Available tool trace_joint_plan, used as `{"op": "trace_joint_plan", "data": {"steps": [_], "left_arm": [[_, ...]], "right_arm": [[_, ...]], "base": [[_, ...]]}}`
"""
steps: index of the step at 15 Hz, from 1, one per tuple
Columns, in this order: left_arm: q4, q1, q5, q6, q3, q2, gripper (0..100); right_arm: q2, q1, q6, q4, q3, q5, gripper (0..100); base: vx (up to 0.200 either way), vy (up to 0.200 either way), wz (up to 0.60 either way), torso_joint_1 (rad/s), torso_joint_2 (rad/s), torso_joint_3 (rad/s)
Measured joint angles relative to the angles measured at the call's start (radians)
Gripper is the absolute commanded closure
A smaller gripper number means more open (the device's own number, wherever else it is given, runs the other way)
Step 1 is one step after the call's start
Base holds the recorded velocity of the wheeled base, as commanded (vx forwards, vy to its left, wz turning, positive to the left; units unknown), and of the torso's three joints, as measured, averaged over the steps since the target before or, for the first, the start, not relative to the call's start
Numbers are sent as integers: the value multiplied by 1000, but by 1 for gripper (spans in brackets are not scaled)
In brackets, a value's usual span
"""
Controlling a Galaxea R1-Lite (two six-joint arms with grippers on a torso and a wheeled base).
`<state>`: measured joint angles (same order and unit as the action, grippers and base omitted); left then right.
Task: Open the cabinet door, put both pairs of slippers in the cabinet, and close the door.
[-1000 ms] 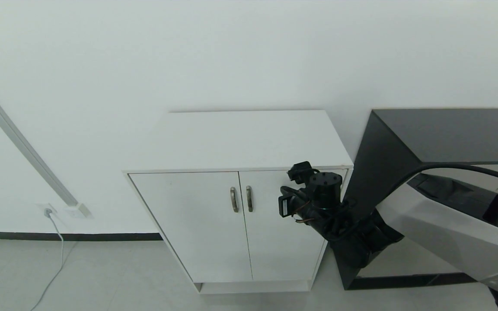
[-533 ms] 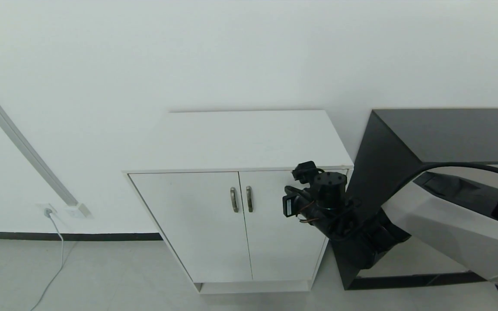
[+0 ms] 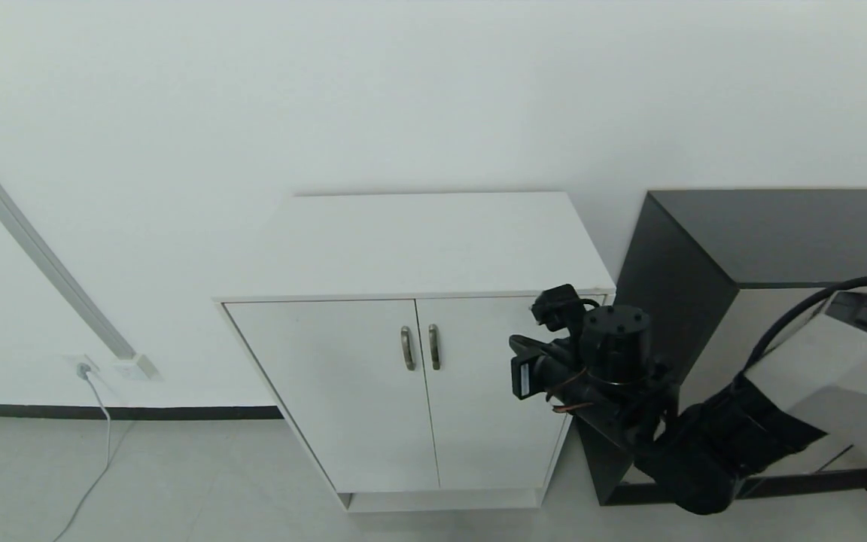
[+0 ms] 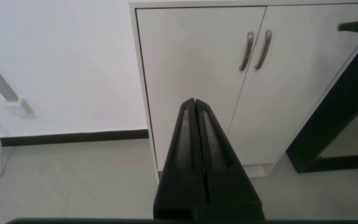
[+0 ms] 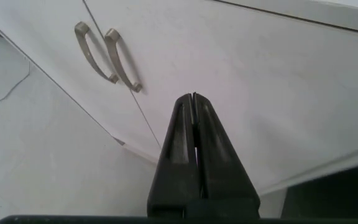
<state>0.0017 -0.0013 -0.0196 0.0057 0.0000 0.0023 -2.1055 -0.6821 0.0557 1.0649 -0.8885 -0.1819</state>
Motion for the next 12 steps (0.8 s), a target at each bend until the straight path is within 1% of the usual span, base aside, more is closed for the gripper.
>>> {"op": "trace_joint_plan", "data": {"steps": [2, 3, 5, 6, 9, 12], "left_arm": [[0, 0, 1, 0, 0, 0, 100], [0, 0, 0, 0, 0, 0, 100], [0, 0, 0, 0, 0, 0, 100], [0, -1, 0, 0, 0, 0, 100], [0, -1, 0, 0, 0, 0, 100], [0, 0, 0, 0, 0, 0, 100]], "right_arm": [[83, 11, 0, 12, 101, -4, 100], [129, 38, 0, 14, 159, -6, 100], [209, 120, 1, 17, 263, -10, 100], [248, 169, 5, 17, 320, -31, 100], [338, 303, 18, 17, 460, -134, 100], [428, 434, 18, 14, 596, -207, 100]], "base": [[0, 0, 0, 0, 0, 0], [0, 0, 0, 0, 0, 0], [0, 0, 0, 0, 0, 0], [0, 0, 0, 0, 0, 0], [0, 0, 0, 0, 0, 0], [0, 0, 0, 0, 0, 0]]}}
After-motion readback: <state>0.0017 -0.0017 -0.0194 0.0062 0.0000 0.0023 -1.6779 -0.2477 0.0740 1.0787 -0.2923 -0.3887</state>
